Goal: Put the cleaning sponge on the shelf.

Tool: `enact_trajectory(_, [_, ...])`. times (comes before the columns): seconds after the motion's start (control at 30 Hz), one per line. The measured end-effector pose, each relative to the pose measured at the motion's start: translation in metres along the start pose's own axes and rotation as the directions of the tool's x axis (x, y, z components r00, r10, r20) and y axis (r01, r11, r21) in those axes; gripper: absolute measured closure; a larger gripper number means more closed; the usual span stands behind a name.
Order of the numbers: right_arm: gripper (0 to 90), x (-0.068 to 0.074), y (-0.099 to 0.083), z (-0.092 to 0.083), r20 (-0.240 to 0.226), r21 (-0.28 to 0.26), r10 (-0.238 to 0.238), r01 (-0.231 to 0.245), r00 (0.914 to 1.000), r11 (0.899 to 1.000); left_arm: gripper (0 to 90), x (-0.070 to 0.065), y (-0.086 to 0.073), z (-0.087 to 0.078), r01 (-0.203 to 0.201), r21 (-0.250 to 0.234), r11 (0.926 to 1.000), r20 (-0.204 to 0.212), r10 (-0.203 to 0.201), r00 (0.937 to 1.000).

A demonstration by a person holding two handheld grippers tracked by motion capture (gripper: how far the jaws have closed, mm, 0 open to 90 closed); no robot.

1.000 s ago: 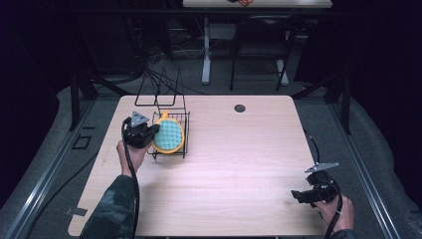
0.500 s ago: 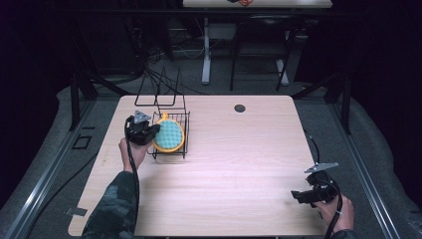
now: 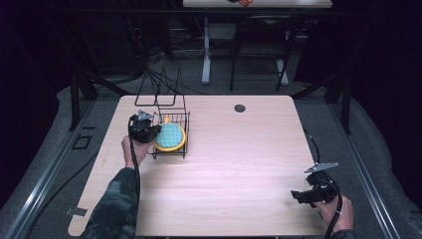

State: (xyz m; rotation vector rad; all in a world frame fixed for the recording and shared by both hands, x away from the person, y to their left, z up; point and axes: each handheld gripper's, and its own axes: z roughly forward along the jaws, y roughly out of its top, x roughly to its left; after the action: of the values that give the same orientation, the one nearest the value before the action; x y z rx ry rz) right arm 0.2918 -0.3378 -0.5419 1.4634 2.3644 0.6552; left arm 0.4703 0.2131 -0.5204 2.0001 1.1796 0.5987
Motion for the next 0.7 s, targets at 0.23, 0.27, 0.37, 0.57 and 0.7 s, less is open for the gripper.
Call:
enact_trajectory(0.23, [12.9, -0.0003, 0.0000, -0.0010, 0.001, -0.003, 0.002, -0.002, 1.0000, 1.000, 84.0, 0.0012, -0.0005, 0.0043, 0.011, 0.013, 0.9999, -0.004, -0.011, 0.9999])
enact_trajectory(0.27, [12.8, -0.0004, 0.0000, -0.0012, 0.000, -0.004, 0.002, -0.002, 1.0000, 1.000, 83.3, 0.0015, -0.0007, 0.0043, 0.012, 0.012, 0.9999, -0.004, -0.012, 0.9999])
enact_trajectory(0.37, [12.8, -0.0007, -0.0001, -0.0023, -0.002, -0.006, 0.004, -0.004, 1.0000, 1.000, 77.2, 0.0027, -0.0012, 0.0040, 0.017, 0.014, 0.9998, 0.001, -0.017, 0.9998])
enact_trajectory(0.57, [12.8, -0.0014, -0.0003, -0.0036, 0.003, -0.012, 0.004, -0.004, 1.0000, 1.000, 52.9, 0.0031, -0.0014, 0.0024, 0.047, 0.023, 0.9987, 0.007, -0.047, 0.9989])
enact_trajectory(0.7, [12.8, -0.0016, -0.0006, -0.0046, 0.004, -0.015, 0.008, -0.008, 1.0000, 1.000, 37.3, 0.0033, -0.0028, -0.0023, 0.096, 0.008, 0.9954, -0.001, -0.096, 0.9954])
